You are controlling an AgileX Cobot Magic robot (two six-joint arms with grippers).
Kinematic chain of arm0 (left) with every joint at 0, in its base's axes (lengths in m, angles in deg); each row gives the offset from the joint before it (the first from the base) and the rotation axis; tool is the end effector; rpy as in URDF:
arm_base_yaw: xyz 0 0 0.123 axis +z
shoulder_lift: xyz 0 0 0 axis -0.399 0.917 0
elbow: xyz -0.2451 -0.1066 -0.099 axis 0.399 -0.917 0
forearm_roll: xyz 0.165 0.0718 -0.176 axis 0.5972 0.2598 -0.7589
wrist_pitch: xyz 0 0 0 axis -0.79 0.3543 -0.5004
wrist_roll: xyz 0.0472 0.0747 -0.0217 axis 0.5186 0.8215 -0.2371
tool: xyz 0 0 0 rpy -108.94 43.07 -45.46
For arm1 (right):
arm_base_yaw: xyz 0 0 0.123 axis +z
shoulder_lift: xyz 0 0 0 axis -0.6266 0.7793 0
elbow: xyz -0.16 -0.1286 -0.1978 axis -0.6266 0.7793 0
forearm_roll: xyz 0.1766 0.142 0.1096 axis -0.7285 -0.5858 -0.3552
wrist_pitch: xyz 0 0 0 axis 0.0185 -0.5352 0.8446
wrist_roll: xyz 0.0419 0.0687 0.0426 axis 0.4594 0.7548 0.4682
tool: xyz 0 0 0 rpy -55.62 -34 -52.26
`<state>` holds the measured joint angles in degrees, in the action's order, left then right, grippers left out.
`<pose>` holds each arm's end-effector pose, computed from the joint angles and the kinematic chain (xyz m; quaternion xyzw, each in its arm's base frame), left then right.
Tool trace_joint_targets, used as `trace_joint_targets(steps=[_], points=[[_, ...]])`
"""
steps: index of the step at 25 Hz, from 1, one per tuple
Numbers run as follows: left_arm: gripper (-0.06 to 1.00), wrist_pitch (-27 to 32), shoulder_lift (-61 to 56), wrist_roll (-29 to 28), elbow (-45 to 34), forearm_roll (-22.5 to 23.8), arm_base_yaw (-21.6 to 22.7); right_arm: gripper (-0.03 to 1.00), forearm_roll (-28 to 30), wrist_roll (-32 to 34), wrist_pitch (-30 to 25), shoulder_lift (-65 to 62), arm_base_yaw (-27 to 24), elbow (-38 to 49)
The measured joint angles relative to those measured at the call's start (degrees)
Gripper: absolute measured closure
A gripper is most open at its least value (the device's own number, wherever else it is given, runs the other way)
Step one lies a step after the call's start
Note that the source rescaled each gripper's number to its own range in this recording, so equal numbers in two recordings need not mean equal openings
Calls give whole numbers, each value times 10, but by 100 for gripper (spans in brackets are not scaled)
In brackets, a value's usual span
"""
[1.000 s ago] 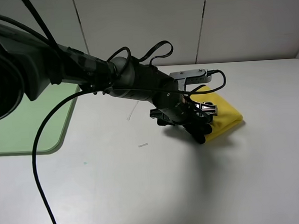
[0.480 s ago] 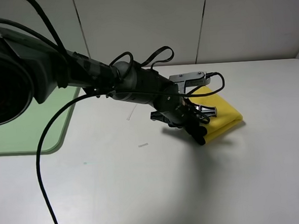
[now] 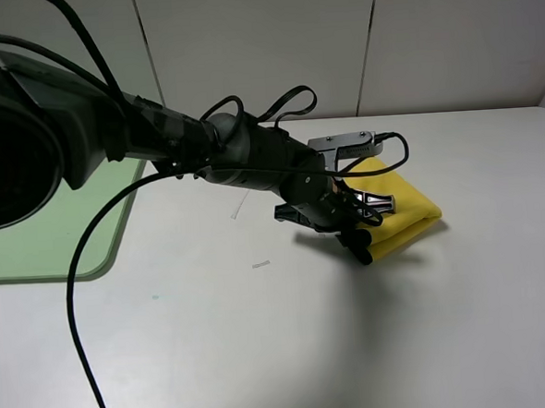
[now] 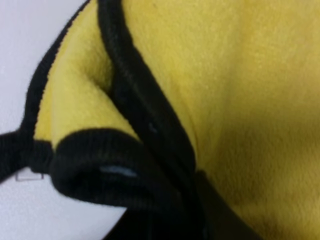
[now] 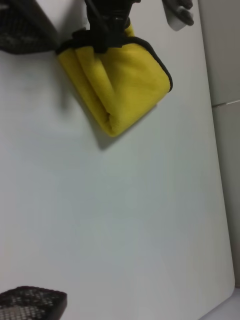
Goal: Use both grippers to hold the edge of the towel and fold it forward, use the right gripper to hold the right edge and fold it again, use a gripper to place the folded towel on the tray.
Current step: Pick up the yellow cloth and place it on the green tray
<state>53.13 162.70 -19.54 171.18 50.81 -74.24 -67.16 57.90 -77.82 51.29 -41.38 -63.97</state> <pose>0.3101 -0.3789 0.0810 0.1418 0.9249 -0.2356 0.2626 -0.0030 0.0036 0.2778 0.0299 0.8422 0.0173 0.5380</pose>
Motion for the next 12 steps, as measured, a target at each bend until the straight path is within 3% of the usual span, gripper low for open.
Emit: trace_joint_targets(steps=[12], points=[[86, 88, -44, 1, -2, 16, 31, -3, 0, 0, 0, 0, 0, 0]])
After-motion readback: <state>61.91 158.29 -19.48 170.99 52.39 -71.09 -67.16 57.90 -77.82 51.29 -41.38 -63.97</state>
